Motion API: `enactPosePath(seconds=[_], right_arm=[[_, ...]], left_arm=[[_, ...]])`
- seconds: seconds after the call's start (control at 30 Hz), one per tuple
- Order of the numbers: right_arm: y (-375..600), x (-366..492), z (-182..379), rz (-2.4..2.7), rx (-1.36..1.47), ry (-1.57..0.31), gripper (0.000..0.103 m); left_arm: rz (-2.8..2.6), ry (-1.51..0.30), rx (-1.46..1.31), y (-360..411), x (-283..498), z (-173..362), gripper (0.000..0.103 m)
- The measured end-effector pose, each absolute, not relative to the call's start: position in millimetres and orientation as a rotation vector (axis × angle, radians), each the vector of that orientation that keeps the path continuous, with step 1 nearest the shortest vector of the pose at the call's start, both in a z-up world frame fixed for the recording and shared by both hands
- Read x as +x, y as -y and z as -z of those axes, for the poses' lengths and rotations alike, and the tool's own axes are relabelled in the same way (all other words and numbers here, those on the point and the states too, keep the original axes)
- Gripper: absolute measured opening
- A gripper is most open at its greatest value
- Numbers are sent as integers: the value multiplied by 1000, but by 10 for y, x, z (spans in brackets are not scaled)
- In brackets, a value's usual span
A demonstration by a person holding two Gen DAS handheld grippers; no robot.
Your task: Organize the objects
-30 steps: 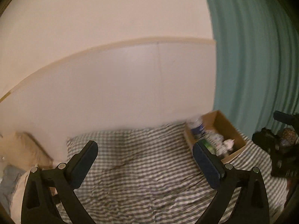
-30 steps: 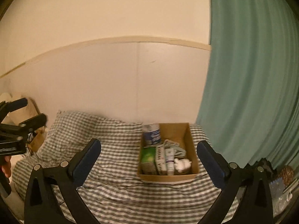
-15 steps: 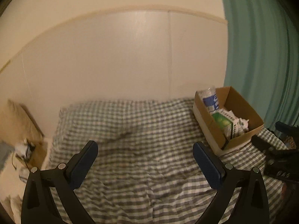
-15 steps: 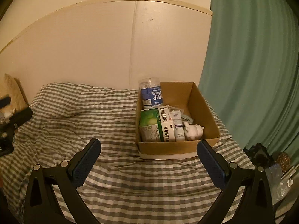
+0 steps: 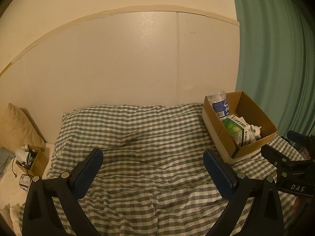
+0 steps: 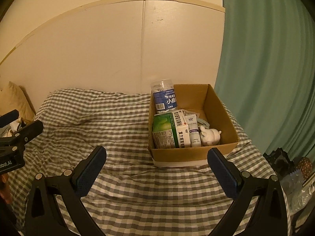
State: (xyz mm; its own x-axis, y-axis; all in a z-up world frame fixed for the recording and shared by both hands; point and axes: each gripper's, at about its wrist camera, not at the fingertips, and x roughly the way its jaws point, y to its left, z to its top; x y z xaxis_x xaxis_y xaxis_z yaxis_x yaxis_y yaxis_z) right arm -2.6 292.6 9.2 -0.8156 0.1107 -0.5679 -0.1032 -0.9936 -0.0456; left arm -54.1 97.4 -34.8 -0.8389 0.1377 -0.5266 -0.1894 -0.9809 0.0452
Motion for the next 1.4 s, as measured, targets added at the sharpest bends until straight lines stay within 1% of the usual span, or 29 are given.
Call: enactPosePath(seconds=[0.23, 0.43, 0.87, 1.4], right_arm=[[-2895, -27, -97, -2898, -897, 35, 103], [-2876, -30, -93, -2896, -898, 34, 103], [-2857, -29, -85, -2906, -889, 50, 103], [-2856, -30, -96, -2906, -875, 44, 103]], left_arm=[[-2848, -112, -832, -952, -564, 384, 103], [-2843, -138, -847, -974, -579, 428, 103], [-2832, -62, -842, -935, -570, 382, 103], [-2835, -76, -850, -948, -578, 401, 103]])
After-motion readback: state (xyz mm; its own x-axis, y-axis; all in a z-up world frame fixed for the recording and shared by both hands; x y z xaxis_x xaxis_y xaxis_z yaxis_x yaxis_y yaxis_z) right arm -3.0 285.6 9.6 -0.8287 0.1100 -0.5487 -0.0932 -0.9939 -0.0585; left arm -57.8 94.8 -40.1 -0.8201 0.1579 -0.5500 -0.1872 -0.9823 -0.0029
